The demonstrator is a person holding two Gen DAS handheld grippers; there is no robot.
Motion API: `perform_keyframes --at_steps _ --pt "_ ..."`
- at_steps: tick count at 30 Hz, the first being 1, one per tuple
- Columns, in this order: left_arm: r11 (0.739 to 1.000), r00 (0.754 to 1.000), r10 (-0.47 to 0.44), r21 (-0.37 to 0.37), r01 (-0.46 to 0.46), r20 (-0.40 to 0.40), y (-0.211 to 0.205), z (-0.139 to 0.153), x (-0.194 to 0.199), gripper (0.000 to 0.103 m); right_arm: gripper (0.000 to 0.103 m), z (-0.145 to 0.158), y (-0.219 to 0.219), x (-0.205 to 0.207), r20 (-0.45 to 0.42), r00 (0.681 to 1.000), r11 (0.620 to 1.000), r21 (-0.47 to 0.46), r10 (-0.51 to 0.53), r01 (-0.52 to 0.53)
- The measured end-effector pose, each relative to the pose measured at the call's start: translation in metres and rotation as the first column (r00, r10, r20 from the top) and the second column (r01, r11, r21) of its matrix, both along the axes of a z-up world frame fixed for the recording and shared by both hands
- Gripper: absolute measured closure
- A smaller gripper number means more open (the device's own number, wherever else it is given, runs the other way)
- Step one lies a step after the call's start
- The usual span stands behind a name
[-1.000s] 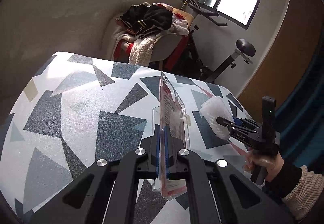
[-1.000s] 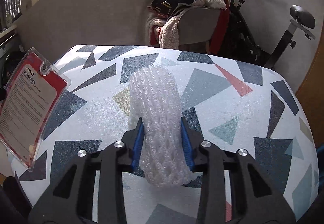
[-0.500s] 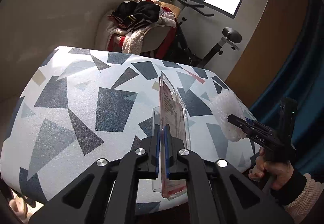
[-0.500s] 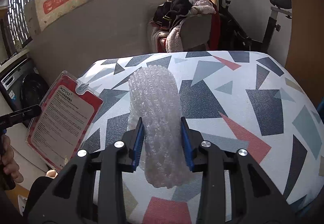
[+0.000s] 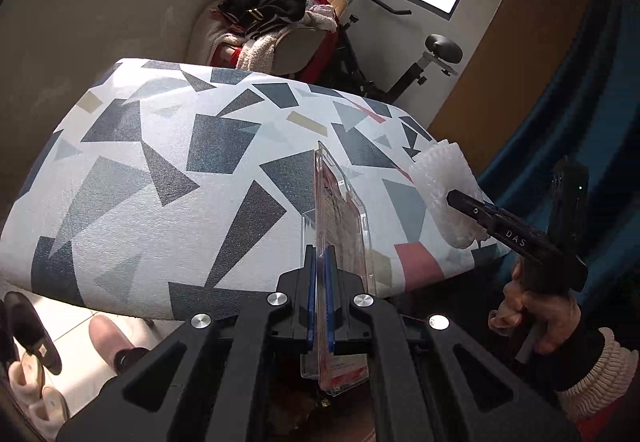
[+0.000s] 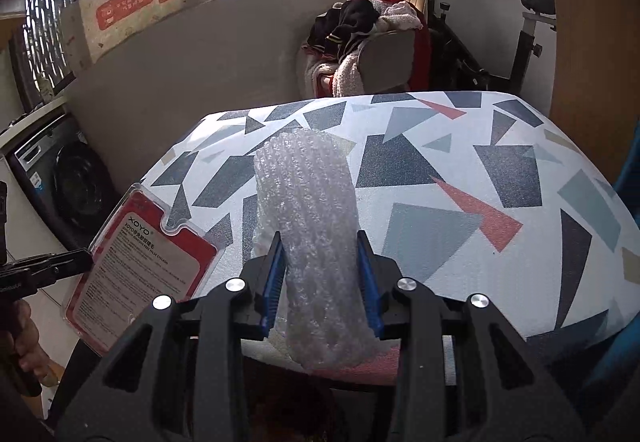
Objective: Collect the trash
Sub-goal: 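Carry the card with the left tool and the foam net with the right tool to the bin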
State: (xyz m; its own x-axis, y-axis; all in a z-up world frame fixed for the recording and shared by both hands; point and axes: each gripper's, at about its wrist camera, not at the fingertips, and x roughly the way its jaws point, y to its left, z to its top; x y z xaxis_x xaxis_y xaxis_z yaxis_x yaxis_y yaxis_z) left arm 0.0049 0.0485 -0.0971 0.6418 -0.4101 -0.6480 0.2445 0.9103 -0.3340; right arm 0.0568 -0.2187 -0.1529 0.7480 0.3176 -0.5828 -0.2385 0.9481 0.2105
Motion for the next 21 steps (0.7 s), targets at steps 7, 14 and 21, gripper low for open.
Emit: perform_keyframes --at_steps 7,14,21 --pt "0.999 1.0 -0.022 0.028 0.022 -0.007 -0.006 -0.013 -0.025 0.099 0.066 0.0 -0.006 -0.015 0.003 1.0 1.0 -0.001 -0.004 0.004" --pt "0.998 0.998 -0.045 0.041 0.047 -0.054 -0.018 -0.028 -0.03 0.098 0.066 -0.001 -0.012 -0.023 0.001 1.0 1.0 0.009 -0.017 0.017" --pt "0.996 0.997 -0.065 0.051 0.067 -0.041 -0.028 -0.027 -0.034 0.098 0.066 -0.002 -0.014 -0.027 0.0 1.0 1.0 0.008 -0.018 0.018"
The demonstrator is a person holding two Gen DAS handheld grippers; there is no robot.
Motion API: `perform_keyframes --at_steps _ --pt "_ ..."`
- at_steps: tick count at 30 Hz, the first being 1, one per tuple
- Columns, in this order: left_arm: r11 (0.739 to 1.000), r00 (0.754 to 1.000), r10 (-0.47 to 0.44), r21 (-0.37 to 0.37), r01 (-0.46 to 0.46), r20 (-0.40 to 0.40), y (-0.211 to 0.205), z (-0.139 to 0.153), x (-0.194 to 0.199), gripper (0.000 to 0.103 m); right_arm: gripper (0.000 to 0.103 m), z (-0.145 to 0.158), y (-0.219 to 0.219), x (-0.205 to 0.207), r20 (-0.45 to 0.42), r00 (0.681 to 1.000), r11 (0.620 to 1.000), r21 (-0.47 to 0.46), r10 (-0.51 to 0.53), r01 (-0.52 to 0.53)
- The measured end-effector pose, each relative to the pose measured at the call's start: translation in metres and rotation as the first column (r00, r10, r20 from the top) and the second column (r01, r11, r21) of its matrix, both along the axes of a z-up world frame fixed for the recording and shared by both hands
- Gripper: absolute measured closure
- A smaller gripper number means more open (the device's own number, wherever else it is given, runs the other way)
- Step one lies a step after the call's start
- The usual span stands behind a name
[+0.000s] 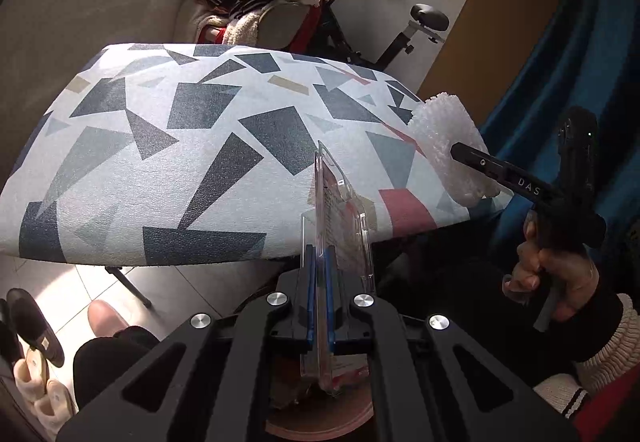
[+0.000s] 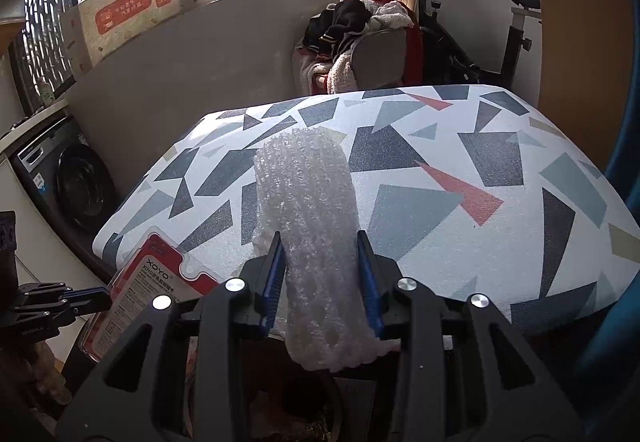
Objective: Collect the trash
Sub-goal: 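Carry the card with the left tool and the foam net with the right tool to the bin, then release the card into the bin with the left tool while the right tool drops the foam net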
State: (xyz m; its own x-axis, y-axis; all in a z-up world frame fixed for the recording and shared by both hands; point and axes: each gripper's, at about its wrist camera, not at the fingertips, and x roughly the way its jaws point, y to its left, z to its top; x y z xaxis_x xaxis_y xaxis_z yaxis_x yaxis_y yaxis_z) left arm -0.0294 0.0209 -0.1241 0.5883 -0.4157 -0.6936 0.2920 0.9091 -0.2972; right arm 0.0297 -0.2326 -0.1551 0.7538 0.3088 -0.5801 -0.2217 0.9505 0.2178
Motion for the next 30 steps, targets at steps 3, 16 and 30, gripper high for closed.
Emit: perform_keyframes --at_steps 3,16,30 --pt "1.0 1.0 -0.011 -0.004 0.011 -0.012 -0.002 -0.002 0.001 0.098 0.066 -0.001 -0.003 -0.003 -0.002 1.0 1.0 0.006 -0.003 0.003" --pt "0.997 0.996 0.074 -0.023 -0.073 0.053 0.017 0.023 0.003 0.017 0.066 -0.007 0.004 -0.014 -0.022 0.999 0.999 0.004 0.032 -0.032" --pt "0.975 0.977 0.205 0.075 -0.209 0.065 0.038 0.023 0.007 0.006 0.059 -0.052 0.072 -0.033 -0.194 0.947 0.96 -0.061 0.257 -0.273"
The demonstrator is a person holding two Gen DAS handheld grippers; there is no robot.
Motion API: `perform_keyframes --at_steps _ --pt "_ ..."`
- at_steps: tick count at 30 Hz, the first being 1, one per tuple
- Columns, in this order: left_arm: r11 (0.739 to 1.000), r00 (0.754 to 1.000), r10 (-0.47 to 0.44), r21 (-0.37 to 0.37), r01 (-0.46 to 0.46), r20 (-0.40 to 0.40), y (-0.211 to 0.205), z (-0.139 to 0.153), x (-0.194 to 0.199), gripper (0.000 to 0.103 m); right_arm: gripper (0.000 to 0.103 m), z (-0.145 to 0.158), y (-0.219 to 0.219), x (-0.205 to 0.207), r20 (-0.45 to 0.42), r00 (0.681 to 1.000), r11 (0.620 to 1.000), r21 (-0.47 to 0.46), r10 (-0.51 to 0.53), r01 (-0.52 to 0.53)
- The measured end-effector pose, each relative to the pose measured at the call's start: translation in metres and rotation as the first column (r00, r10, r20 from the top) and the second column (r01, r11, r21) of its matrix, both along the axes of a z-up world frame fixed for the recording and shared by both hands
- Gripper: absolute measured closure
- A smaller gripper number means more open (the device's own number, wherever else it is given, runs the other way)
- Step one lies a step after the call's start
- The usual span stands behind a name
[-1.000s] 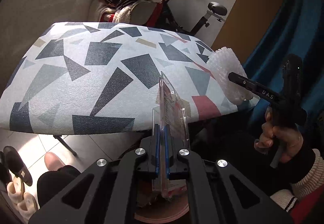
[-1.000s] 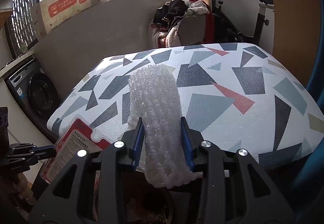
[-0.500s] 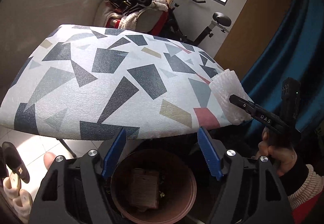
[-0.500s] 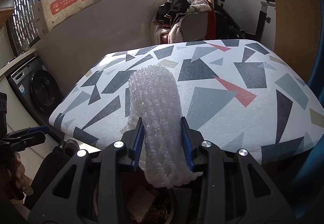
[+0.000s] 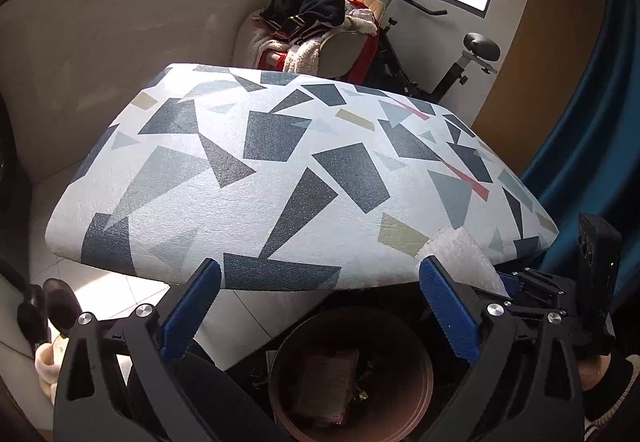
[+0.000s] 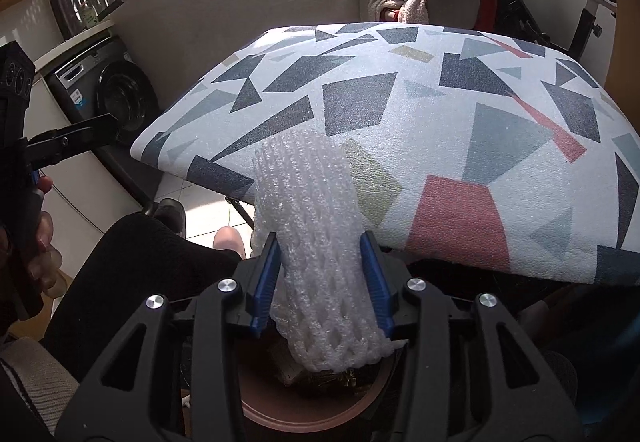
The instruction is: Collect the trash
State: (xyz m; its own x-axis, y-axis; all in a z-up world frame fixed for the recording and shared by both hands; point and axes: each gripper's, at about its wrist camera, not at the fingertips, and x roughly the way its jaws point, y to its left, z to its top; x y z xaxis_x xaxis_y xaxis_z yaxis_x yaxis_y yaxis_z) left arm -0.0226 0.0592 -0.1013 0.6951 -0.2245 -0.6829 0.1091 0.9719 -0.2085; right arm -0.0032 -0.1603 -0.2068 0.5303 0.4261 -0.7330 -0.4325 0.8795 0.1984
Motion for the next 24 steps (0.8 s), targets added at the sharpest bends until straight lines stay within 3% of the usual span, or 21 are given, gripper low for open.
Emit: perform_keyframes --at_steps 5,9,12,14,19,24 --pt "0.999 0.999 0.045 0.026 -0.045 -0.009 0.008 -0.004 0.0 0.006 0.058 -0.014 0.015 -0.003 -0.057 0.998 0.999 -0.028 0.041 -0.043" --pt "0.998 0.997 0.061 0.008 -0.06 -0.044 0.014 -0.012 0.0 0.006 0.046 -0.018 0.022 -0.005 -0.078 0.995 0.997 -0.032 0.066 -0.069" --pt "0.998 0.996 0.069 0.009 -0.069 -0.057 0.016 -0.016 0.0 0.006 0.017 -0.019 0.024 -0.004 -0.084 0.995 0.997 -0.035 0.059 -0.062" --pt "0.997 0.996 0.07 0.014 -0.069 -0.059 0.016 -0.017 0.0 0.006 0.009 -0.018 0.022 -0.003 -0.079 0.996 0.998 -0.037 0.038 -0.041" --pt "0.998 0.997 0.06 0.012 -0.059 -0.047 0.014 -0.014 -0.002 0.006 0.006 -0.011 0.014 0.002 -0.043 0.999 0.998 -0.064 -0.023 0.02" --pt "0.997 0.999 0.049 0.064 -0.048 -0.02 0.006 -0.004 0.005 0.006 0.006 -0.003 0.004 0.008 0.0 0.997 0.994 -0.083 -0.078 0.078"
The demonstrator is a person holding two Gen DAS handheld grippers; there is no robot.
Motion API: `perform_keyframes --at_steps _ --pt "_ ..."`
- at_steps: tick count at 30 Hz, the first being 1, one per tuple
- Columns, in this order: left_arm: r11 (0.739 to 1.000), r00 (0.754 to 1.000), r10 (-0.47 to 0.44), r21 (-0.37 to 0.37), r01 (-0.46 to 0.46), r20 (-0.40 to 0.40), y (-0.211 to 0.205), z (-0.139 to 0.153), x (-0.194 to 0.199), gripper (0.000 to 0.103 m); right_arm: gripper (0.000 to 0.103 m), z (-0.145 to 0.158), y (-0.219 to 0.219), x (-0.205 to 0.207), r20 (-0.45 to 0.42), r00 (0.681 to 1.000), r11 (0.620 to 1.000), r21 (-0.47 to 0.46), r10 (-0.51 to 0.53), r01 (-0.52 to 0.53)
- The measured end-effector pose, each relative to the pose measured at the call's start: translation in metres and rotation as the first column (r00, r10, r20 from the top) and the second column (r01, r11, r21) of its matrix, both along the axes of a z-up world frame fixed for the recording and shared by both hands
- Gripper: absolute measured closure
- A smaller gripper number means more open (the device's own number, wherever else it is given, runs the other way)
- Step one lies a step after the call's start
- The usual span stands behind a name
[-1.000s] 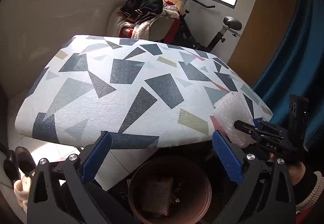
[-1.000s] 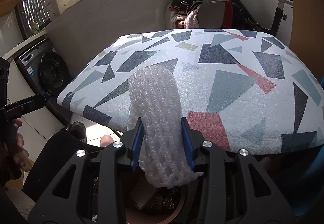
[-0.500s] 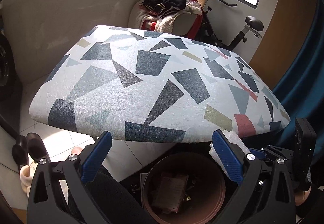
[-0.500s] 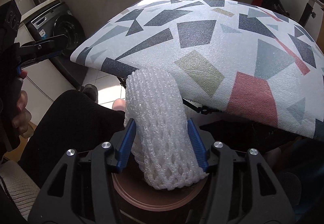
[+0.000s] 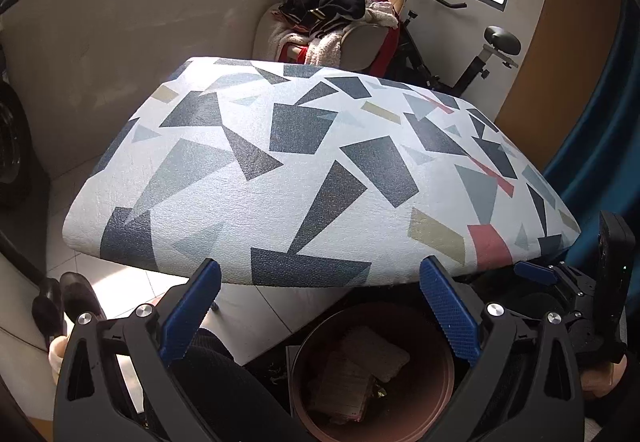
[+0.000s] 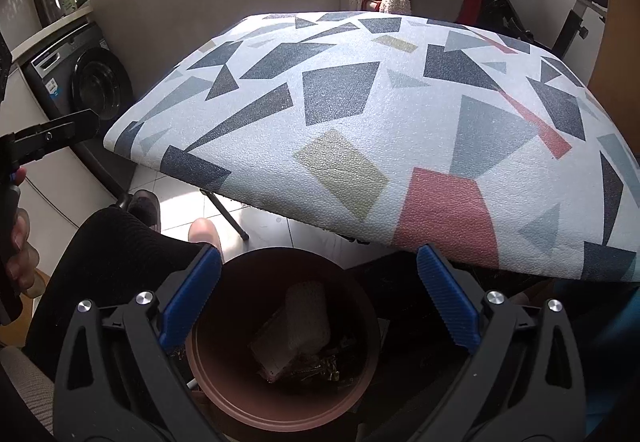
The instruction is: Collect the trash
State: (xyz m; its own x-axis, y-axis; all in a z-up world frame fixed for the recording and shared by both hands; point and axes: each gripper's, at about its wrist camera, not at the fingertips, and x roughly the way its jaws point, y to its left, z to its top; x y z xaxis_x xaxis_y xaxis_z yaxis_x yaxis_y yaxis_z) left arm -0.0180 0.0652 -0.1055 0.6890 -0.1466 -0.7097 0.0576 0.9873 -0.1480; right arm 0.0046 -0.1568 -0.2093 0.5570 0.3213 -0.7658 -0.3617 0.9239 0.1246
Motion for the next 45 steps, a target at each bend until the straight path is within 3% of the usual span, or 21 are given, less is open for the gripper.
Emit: perform_keyframes --at_steps 5,10,17,23,33,45 --pt "1.0 0.999 -0.021 -0.002 0.021 0.048 -0.006 0.017 0.007 0.006 0.006 0.018 -0.011 0.007 0.039 0.998 0.999 -0.014 -0.045 0.045" --pt "0.998 0.991 -0.054 0.02 0.052 0.125 -0.02 0.046 0.013 0.006 0.006 0.063 -0.021 0.018 0.127 0.989 0.997 -0.013 -0.073 0.075" --pt "0.993 0.944 -0.087 0.104 0.056 0.318 -0.042 0.118 0.011 0.006 0.006 0.152 -0.036 0.031 0.324 0.939 0.992 -0.009 -0.115 0.124" --pt "0.987 0.911 -0.09 0.159 0.028 0.402 -0.054 0.156 0.01 0.006 0.006 0.199 -0.046 0.026 0.425 0.894 0.989 0.019 -0.142 0.147" --pt "0.994 0.905 -0.07 0.109 0.027 0.42 -0.054 0.169 0.006 0.006 0.006 0.212 -0.048 0.016 0.455 0.877 0.988 0.033 -0.151 0.153" --pt "0.992 0.91 -0.068 0.123 0.019 0.409 -0.053 0.167 0.006 0.006 0.006 0.21 -0.045 0.016 0.456 0.875 0.986 0.033 -0.16 0.163"
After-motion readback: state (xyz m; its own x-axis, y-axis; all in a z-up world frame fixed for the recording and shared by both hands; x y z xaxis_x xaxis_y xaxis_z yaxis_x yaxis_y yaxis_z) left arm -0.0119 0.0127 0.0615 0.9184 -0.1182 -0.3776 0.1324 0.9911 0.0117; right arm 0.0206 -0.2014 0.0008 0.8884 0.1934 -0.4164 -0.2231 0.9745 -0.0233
